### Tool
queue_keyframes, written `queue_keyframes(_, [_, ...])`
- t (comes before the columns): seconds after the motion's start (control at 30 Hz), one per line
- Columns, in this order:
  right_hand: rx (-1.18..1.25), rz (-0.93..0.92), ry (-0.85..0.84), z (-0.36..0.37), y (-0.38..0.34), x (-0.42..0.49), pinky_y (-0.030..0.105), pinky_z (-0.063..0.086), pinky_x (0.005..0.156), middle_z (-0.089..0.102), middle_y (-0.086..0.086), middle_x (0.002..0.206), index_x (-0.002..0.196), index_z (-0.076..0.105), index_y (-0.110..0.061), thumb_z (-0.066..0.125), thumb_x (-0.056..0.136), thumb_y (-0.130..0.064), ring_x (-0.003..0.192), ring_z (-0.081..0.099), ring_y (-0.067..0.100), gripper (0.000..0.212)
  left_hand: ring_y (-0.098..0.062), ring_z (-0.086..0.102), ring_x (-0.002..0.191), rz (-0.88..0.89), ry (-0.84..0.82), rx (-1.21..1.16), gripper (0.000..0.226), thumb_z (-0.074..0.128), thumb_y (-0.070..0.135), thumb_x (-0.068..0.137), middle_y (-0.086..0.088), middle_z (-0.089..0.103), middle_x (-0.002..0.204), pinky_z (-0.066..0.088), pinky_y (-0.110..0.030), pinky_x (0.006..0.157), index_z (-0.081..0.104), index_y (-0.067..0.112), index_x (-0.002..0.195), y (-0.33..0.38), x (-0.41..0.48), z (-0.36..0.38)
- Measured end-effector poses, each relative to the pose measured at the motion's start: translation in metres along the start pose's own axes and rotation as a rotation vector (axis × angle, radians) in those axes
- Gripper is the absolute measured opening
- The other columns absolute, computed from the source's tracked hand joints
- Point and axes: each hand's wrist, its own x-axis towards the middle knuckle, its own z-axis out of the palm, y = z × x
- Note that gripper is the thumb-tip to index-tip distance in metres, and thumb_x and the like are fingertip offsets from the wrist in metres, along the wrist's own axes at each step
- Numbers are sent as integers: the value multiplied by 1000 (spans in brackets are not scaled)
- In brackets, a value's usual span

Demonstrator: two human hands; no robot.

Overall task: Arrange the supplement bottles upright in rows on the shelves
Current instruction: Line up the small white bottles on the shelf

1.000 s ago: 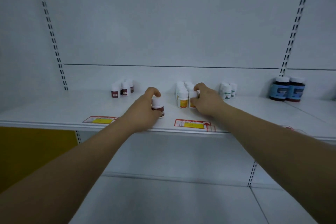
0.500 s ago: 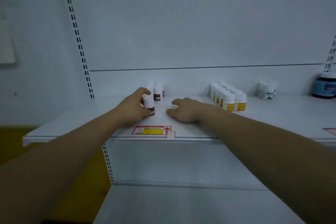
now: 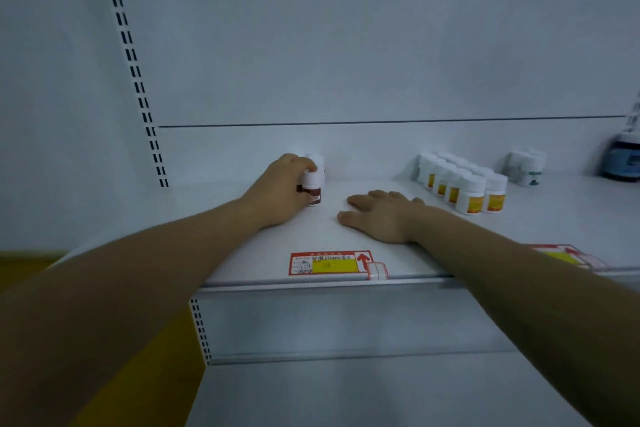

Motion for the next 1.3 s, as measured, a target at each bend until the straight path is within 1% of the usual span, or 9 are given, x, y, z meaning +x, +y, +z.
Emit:
queue_keyframes(0.17, [18, -19, 8, 2, 2, -2, 60, 8, 110, 15, 1, 158, 147, 17, -42, 17, 80, -82, 144, 13, 31, 79, -26, 47, 111, -15, 14, 12, 47, 68, 11, 80, -11, 48, 124, 36, -29, 95, 53, 14, 124, 5, 11, 8])
queue_keyframes(0.53, [22, -20, 10, 1, 1, -1, 61, 8, 110, 17, 2, 158, 147, 18, -40, 18, 81, -81, 143, 13, 32, 78, -25, 44, 118, -52, 103, 52, 50, 65, 13, 84, -9, 46, 131, 33, -27, 99, 49, 14, 130, -2, 17, 24])
queue_keyframes(0.63, [29, -22, 14, 1, 1, -3, 61, 8, 110, 17, 1, 158, 147, 19, -40, 19, 81, -81, 143, 14, 32, 78, -25, 44, 120, -62, 101, 15, 53, 66, 12, 83, -9, 41, 135, 33, -27, 100, 47, 13, 132, -1, 16, 25])
queue_keyframes(0.73, [34, -29, 15, 1, 1, -6, 61, 7, 110, 17, 1, 158, 147, 19, -40, 19, 81, -80, 143, 13, 32, 77, -27, 38, 125, -127, 121, -28, 64, 69, 17, 80, -8, 31, 141, 32, -31, 102, 40, 18, 137, -1, 14, 24])
queue_keyframes(0.83, [35, -29, 12, 0, 1, -7, 61, 7, 110, 16, 2, 158, 147, 19, -39, 20, 82, -79, 143, 13, 31, 77, -30, 43, 115, -212, 183, -58, 60, 68, 19, 78, -11, 35, 131, 38, -35, 95, 42, 18, 132, -2, 11, 19])
queue_keyframes(0.97, [41, -31, 15, 0, 1, -7, 61, 6, 110, 16, 2, 158, 147, 19, -39, 20, 82, -79, 144, 12, 31, 77, -27, 53, 99, -261, 161, -67, 40, 59, 12, 86, -13, 43, 122, 42, -30, 81, 45, 14, 123, -3, 10, 16])
queue_keyframes(1.07, [39, -37, 14, -1, 1, -6, 61, 7, 110, 17, 2, 158, 147, 19, -39, 20, 82, -79, 143, 13, 31, 77, -26, 54, 97, -269, 164, -76, 34, 58, 10, 88, -13, 46, 119, 41, -28, 78, 46, 14, 119, -2, 11, 16])
queue_keyframes(1.17, [39, -33, 13, -1, 1, -6, 60, 7, 111, 17, 1, 158, 147, 20, -39, 20, 82, -80, 144, 13, 30, 77, -26, 55, 97, -271, 161, -121, 36, 60, 12, 87, -12, 47, 117, 40, -29, 78, 45, 14, 120, -3, 10, 16])
queue_keyframes(1.3, [44, -20, 13, -2, 0, -8, 57, 10, 112, 17, 0, 158, 147, 20, -40, 21, 82, -80, 143, 15, 29, 77, -28, 53, 101, -321, 107, -201, 57, 69, 22, 81, -12, 44, 120, 38, -30, 78, 40, 14, 130, -5, 9, 11])
